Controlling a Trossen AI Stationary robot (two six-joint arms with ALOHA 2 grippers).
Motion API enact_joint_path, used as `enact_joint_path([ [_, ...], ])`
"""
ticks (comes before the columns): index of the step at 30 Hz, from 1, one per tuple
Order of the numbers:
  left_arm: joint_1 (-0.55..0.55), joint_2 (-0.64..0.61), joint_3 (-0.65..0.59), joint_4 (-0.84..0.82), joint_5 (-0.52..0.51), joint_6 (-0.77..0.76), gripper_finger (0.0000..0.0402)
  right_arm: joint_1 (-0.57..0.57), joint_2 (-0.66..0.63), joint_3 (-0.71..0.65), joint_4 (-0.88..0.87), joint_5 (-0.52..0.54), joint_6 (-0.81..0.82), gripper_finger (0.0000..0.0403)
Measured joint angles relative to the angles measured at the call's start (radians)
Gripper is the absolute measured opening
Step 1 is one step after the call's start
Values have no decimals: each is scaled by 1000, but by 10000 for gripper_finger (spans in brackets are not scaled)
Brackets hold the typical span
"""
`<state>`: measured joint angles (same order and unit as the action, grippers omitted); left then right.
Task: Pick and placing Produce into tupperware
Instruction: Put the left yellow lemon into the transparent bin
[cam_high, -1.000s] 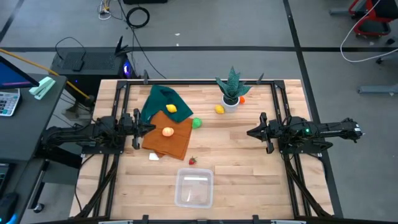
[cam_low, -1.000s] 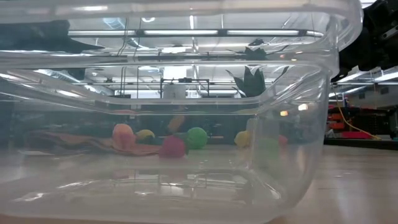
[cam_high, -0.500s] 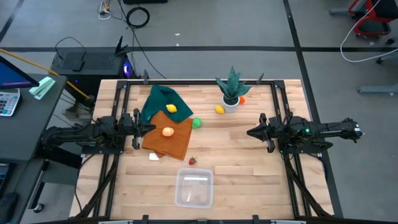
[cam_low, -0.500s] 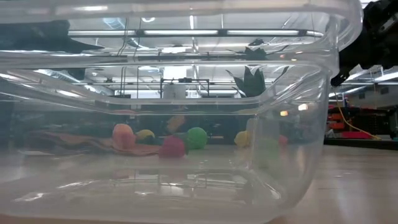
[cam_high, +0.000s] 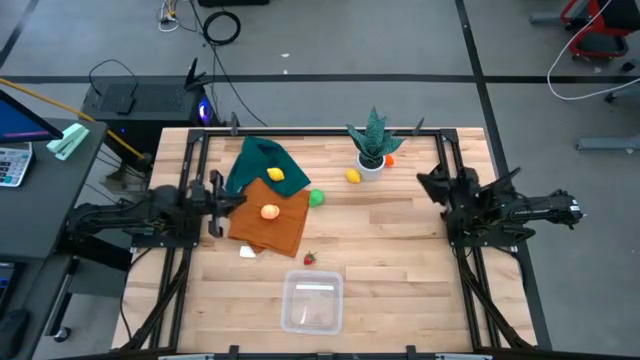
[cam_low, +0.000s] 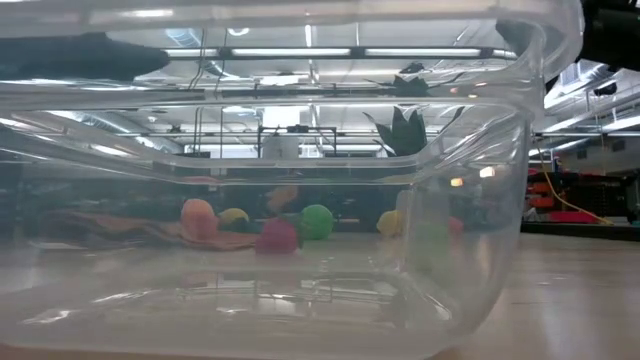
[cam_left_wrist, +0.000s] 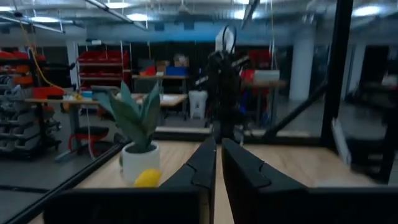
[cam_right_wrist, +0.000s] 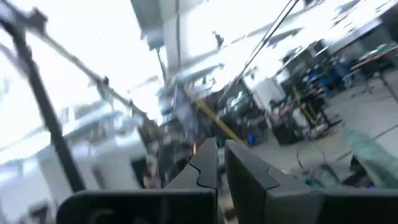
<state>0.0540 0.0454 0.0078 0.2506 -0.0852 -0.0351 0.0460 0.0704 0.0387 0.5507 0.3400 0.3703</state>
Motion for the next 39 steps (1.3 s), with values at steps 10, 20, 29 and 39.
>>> enact_joint_path([
  [10, 0, 0, 0, 259, -135, -107, 28, 0, 0, 0, 167, 118, 114, 1],
  [20, 0, 0, 0, 611, -228, 192, 14, 0, 0, 36, 235, 161, -131, 1],
  [29, 0, 12, 30, 633, -386, -99, 23, 0, 0, 182, 214, 184, -205, 1],
  [39, 0, 211, 304, 255, -514, -143, 10, 0, 0, 467, -330, 218, -204, 1],
])
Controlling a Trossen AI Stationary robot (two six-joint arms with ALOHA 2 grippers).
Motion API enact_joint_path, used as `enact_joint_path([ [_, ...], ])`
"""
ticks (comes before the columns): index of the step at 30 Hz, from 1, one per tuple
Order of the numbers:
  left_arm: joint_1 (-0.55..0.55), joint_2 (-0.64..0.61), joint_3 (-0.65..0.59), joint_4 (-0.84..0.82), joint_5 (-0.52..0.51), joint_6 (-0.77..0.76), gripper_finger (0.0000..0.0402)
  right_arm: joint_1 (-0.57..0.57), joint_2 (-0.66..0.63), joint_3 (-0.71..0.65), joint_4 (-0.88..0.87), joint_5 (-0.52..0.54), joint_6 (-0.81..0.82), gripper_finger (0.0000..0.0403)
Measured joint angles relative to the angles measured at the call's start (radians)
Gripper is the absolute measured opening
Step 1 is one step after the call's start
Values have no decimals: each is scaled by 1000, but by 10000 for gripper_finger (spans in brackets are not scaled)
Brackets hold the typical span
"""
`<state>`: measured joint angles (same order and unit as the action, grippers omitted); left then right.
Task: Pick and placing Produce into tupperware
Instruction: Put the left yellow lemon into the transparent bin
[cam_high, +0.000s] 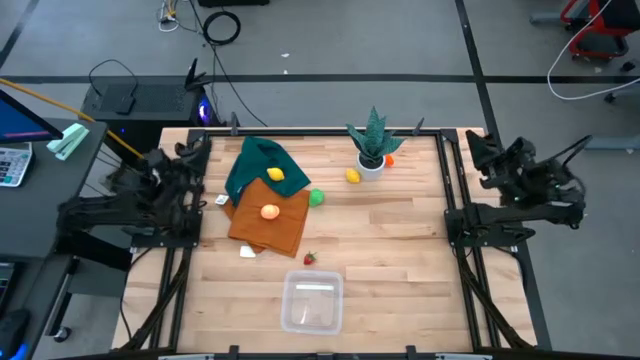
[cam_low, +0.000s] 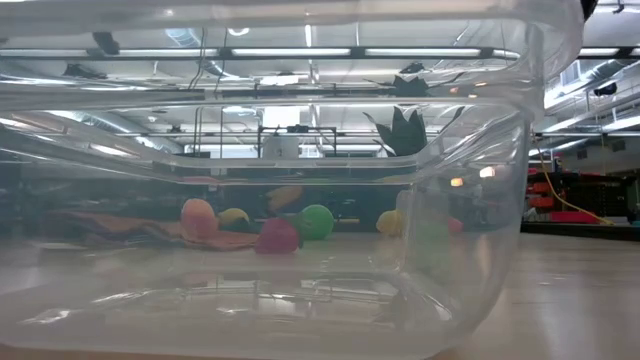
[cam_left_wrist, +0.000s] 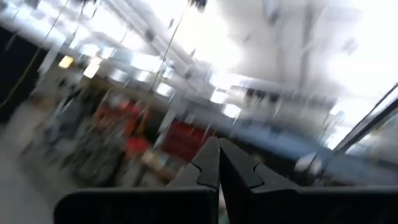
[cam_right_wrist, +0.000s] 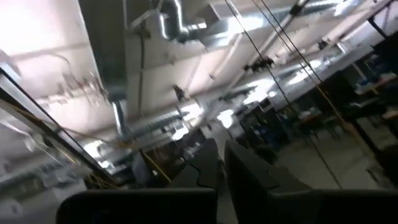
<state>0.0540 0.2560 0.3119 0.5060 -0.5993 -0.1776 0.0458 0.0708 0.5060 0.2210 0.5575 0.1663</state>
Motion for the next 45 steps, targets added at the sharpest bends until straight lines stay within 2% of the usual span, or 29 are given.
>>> enact_joint_path([
  [4, 14, 118, 146, -231, -98, -67, 13, 0, 0, 141, -274, 71, 21, 1],
  [8, 63, 231, 257, -343, -162, -134, 24, 0, 6, 251, -472, 122, 59, 1],
  [11, 123, 314, 330, -435, -166, -212, 28, 0, 24, 303, -567, 148, 61, 1],
  [15, 220, 429, 422, -636, -150, -411, 28, 0, 70, 343, -644, 171, 67, 2],
  [17, 269, 486, 466, -725, -103, -491, 25, 0, 102, 353, -675, 173, 68, 4],
  [21, 364, 599, 561, -843, 85, -544, 23, 0, 171, 364, -718, 205, 67, 11],
  [27, 490, 773, 710, -961, 371, -518, 31, 0, 268, 392, -764, 277, 69, 22],
  [33, 602, 963, 878, -1152, 620, -447, 24, 0, 339, 436, -776, 293, 69, 28],
  [38, 643, 1111, 991, -1312, 682, -307, 17, 0, 370, 451, -783, 293, 70, 30],
  [42, 646, 1186, 1037, -1320, 683, -91, 18, 0, 381, 451, -829, 293, 122, 28],
  [45, 633, 1213, 1057, -1313, 687, -73, 24, 0, 386, 451, -869, 293, 177, 27],
])
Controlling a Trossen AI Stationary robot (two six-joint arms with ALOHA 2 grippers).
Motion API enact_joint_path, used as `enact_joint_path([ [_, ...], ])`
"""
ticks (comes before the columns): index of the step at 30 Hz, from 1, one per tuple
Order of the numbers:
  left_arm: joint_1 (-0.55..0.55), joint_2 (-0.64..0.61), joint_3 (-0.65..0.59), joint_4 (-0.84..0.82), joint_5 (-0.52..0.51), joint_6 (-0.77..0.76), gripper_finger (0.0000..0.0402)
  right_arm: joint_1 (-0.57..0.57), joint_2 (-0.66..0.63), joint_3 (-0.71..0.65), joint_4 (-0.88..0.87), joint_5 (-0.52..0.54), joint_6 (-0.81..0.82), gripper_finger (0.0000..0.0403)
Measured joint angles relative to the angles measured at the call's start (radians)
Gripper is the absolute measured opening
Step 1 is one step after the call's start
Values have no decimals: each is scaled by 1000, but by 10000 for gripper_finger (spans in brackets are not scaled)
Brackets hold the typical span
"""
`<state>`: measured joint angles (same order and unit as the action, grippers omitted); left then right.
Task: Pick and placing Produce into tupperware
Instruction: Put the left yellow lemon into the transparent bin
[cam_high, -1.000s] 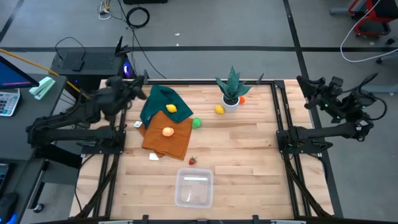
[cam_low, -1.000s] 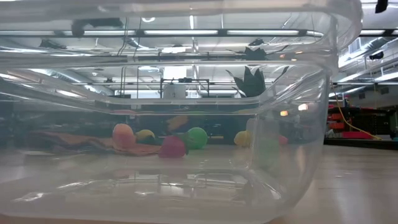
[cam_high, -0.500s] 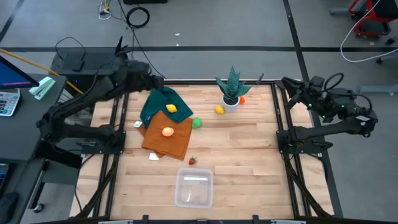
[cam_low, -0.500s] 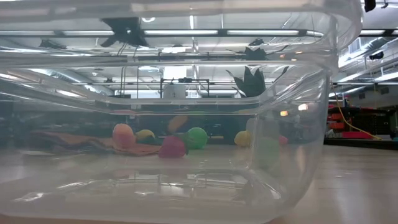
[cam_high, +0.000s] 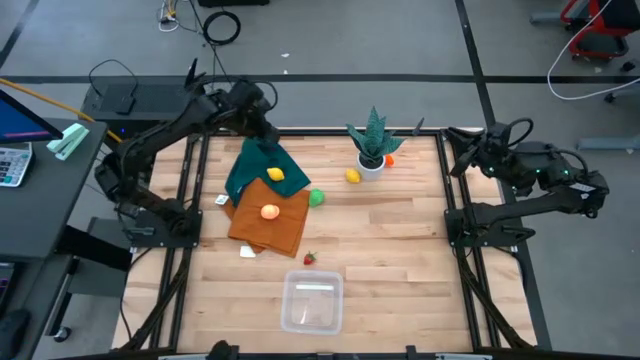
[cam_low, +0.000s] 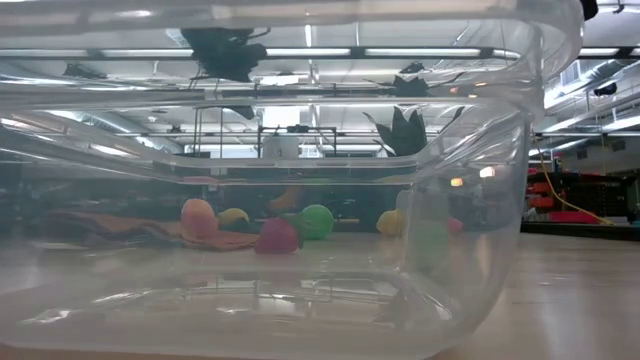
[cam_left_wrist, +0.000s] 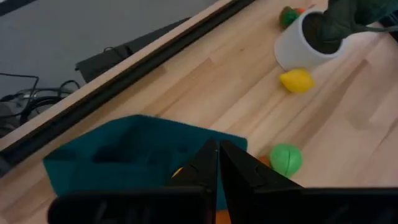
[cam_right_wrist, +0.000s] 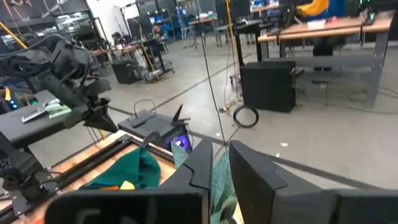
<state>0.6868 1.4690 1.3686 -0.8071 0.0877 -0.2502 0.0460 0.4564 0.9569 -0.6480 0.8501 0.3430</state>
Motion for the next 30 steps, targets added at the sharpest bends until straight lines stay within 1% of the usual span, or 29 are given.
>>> enact_joint_path([
  [2, -9, 6, 2, 5, 30, 22, 26, 0, 1, 0, -10, 0, 13, 28],
  [4, -20, 5, 1, 27, 38, 58, 25, 0, 4, 0, -10, 0, 19, 28],
  [7, -33, 4, 1, 38, -11, 44, 19, 0, 5, 0, -11, 0, 17, 29],
  [11, -39, 6, 1, 38, -11, 19, 13, 0, 8, 0, -11, 0, 18, 29],
  [14, -45, 25, 1, 35, 2, -74, 16, 0, 8, 0, -10, 0, 19, 29],
  [16, -45, 43, 0, 21, 19, -148, 25, 0, 8, 0, -10, 0, 23, 29],
  [18, -45, 71, 0, -12, 55, -185, 40, 0, 8, -1, -10, 0, 23, 29],
  [21, -60, 124, 0, -55, 63, -169, 72, 0, 10, -1, -10, -1, 23, 29],
  [25, -82, 187, 0, -99, 67, -53, 124, 0, 10, -1, -10, -2, 24, 29],
  [28, -97, 215, 0, -118, 68, 56, 164, 0, 10, -1, -10, -6, 26, 29],
  [30, -107, 226, 0, -136, 67, 99, 191, 0, 11, -1, -10, -15, 27, 29],
])
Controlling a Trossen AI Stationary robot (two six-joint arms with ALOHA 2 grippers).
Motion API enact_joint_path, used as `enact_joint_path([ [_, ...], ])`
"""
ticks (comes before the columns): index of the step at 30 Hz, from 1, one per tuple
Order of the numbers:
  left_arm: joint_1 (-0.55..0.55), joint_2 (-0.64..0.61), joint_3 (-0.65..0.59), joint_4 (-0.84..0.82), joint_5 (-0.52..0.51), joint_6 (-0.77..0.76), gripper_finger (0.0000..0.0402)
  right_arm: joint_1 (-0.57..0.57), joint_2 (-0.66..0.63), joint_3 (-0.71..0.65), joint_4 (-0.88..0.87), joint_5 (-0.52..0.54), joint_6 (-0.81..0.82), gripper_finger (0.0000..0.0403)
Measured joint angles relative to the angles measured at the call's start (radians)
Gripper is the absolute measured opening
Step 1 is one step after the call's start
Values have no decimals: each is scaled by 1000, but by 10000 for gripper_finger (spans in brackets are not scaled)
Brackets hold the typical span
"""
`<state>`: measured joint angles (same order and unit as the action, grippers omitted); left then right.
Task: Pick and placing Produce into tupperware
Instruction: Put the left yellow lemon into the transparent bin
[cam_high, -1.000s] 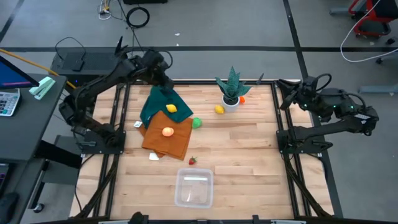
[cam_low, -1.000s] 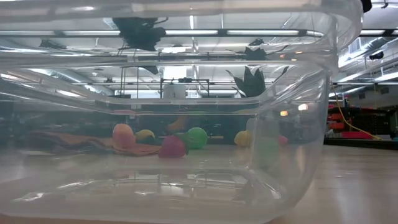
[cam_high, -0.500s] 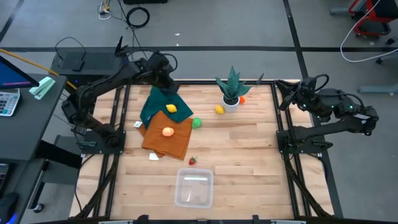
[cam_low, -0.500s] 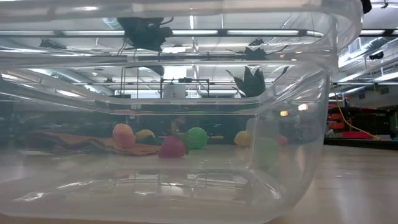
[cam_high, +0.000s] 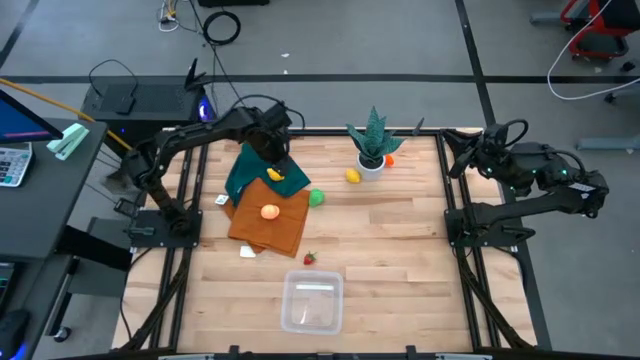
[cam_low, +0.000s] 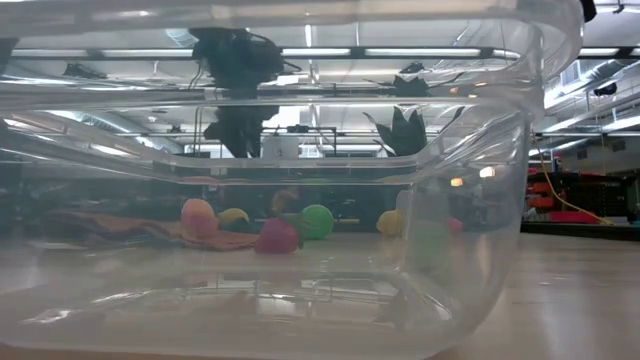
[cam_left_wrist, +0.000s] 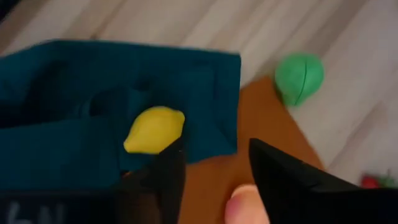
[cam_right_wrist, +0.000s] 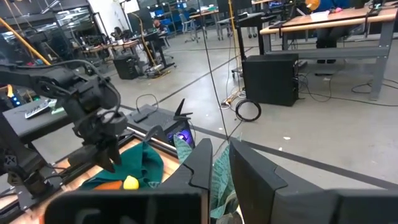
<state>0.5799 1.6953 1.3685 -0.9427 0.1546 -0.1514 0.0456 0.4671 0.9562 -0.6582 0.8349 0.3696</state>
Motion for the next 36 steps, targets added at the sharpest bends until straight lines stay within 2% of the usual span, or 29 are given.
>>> enact_joint_path([
  [8, -26, 8, 0, -31, -97, 253, 287, 0, 2, 0, 0, -1, 24, 29],
  [16, -28, 8, 0, -30, -140, 456, 349, 0, 34, -1, -1, -52, 47, 29],
  [23, -26, 78, -1, -56, -145, 547, 361, 0, 92, -1, -1, -52, 54, 29],
  [28, -22, 149, -2, -98, -199, 612, 358, 0, 121, -1, -1, -55, 84, 29],
  [36, 15, 192, -2, -24, -173, 691, 358, 0, 140, -1, -1, -59, 106, 29],
])
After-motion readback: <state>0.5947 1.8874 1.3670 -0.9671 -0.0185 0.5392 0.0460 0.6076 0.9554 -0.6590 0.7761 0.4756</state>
